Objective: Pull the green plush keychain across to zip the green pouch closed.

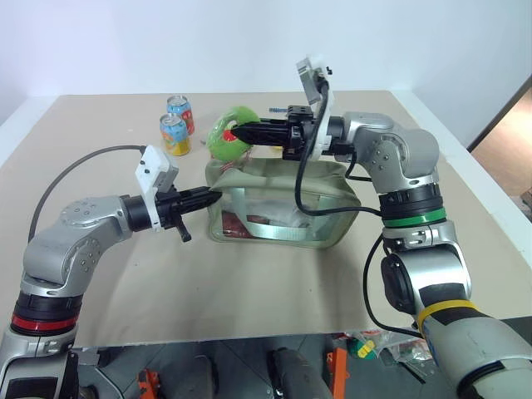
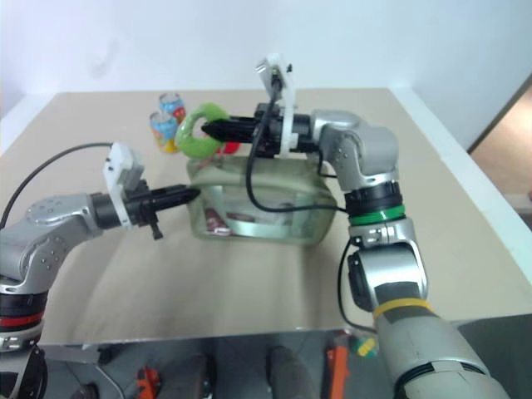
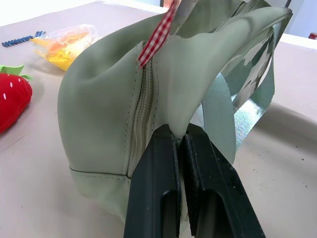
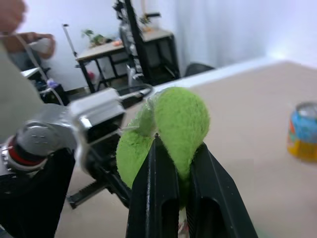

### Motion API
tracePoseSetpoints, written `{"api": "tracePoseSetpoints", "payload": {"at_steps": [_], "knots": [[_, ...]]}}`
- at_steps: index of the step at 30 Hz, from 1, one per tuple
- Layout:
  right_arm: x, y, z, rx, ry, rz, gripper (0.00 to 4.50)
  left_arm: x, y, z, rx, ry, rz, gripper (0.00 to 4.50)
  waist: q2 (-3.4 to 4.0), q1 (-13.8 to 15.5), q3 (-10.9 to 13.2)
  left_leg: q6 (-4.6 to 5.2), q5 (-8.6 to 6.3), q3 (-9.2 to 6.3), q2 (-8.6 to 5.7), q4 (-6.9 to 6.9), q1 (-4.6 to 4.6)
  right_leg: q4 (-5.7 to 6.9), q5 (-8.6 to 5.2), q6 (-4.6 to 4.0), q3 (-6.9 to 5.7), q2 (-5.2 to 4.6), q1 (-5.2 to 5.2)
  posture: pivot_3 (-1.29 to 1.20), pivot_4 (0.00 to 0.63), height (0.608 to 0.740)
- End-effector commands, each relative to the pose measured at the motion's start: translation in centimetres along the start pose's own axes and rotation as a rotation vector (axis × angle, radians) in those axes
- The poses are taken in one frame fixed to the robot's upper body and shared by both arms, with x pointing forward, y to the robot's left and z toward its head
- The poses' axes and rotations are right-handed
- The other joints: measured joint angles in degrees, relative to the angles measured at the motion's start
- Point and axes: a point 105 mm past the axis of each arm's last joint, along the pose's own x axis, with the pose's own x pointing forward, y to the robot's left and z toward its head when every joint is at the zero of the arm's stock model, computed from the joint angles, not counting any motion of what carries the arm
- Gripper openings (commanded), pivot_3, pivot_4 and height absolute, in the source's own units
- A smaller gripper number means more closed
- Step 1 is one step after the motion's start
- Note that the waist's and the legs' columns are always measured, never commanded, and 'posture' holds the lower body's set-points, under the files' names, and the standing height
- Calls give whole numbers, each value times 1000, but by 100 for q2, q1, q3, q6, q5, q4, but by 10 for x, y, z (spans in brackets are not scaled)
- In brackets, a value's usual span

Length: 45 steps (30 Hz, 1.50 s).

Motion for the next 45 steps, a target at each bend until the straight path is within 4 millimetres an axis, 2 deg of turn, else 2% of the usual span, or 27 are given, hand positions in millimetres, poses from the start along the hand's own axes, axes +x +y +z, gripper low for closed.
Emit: {"api": "tracePoseSetpoints", "payload": {"at_steps": [1, 7, 12, 19, 24, 27, 35, 45], "knots": [[-11, 6, 18, -74, -78, 5, 24, 5, -5, 1, 3, 3, -27, 0, 0, 3, 0, 0, 0, 0, 0, 1, 0, 0, 0, 0, -1, 0, 1, 0, 150, 740], [-45, -2, 25, -128, -124, -106, 24, 4, -4, 3, 5, -2, -16, 0, 0, 27, 0, -1, 0, -4, -4, 1, -4, -1, -2, 1, -4, -4, 1, 0, 150, 740], [-77, 0, 33, -166, -165, -194, 24, 4, -2, 10, -15, -28, 5, 0, 0, 38, 0, 0, 0, -4, -9, 0, -7, -7, -3, 4, -3, -10, 1, 0, 150, 740], [-102, 0, 46, -233, -194, -307, 24, 9, 1, 13, -8, -29, 23, 0, 1, 2, 1, 0, 0, -5, -5, -1, -6, -6, -2, 5, -4, -5, -1, 0, 150, 740], [-127, -2, 50, -275, -161, -398, 24, 13, -1, 17, 0, -40, 22, 0, 3, 1, 2, 0, 0, -4, -6, -3, -7, -7, -3, 4, -1, -4, -2, 0, 150, 740], [-143, -2, 46, -296, -113, -441, 24, 16, -2, 19, -1, -51, 27, 0, 3, 4, 2, 0, 0, -3, -8, -3, -7, -10, -3, 4, 1, -6, -1, 0, 150, 740], [-180, -5, 9, -400, 220, -525, 24, 18, -1, 19, 9, -61, 57, 0, 3, -3, 2, 0, 0, 1, -9, -3, -6, -12, -3, 6, 4, -6, -1, 0, 150, 740], [-202, -12, -2, -442, 384, -578, 24, 17, -4, 17, 4, -63, 65, 0, 4, -11, 3, 0, 2, 11, -9, 2, 3, -12, 4, 9, 14, -7, 2, 0, 150, 740]]}}
